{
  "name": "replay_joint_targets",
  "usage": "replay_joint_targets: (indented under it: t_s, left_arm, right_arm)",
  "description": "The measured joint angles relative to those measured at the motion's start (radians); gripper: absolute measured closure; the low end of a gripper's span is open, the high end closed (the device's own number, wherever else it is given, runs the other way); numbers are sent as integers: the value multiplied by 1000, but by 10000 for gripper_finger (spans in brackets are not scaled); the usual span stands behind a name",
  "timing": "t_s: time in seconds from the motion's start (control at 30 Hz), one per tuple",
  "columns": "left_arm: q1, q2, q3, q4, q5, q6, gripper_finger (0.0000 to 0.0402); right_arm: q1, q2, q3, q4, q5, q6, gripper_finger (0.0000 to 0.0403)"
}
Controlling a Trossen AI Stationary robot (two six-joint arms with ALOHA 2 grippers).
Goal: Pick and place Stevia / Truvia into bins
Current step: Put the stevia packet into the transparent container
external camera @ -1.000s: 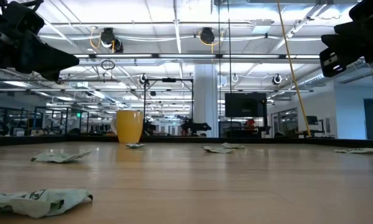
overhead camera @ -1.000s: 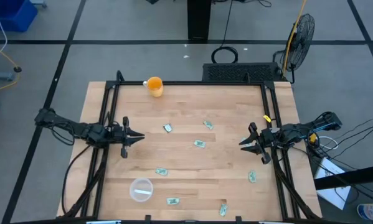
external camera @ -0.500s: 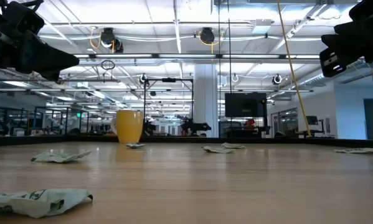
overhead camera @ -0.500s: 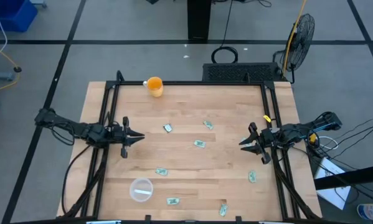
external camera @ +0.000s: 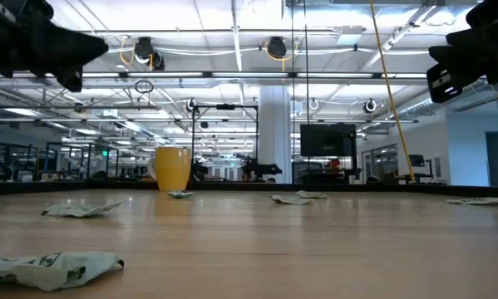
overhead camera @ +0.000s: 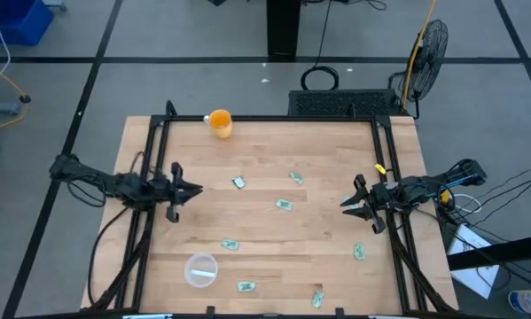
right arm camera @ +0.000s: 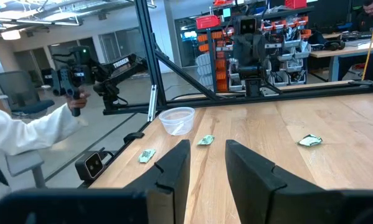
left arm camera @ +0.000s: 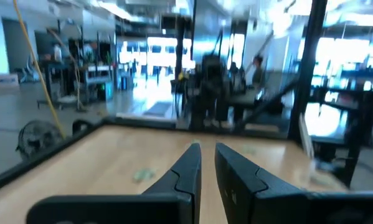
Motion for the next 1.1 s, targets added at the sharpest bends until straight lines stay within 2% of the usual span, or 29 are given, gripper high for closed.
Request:
replay_joint_targets:
  t_s: [0.2,0.4,0.63,0.83,0.93,1.1]
  left_arm:
    - [0,0,0,151,-58,23,350]
    - [0,0,0,240,-112,172,350]
    - [0,0,0,265,-271,244,350]
    - [0,0,0,256,-288,264,349]
    - [0,0,0,240,-288,265,336]
    - [0,0,0,241,-283,259,288]
  right_arm:
    - [0,0,0,0,0,0,307]
    - [0,0,0,0,0,0,307]
    - [0,0,0,0,0,0,307]
    - [0,0,0,0,0,0,307]
    - [0,0,0,0,0,0,307]
    - [0,0,0,0,0,0,307]
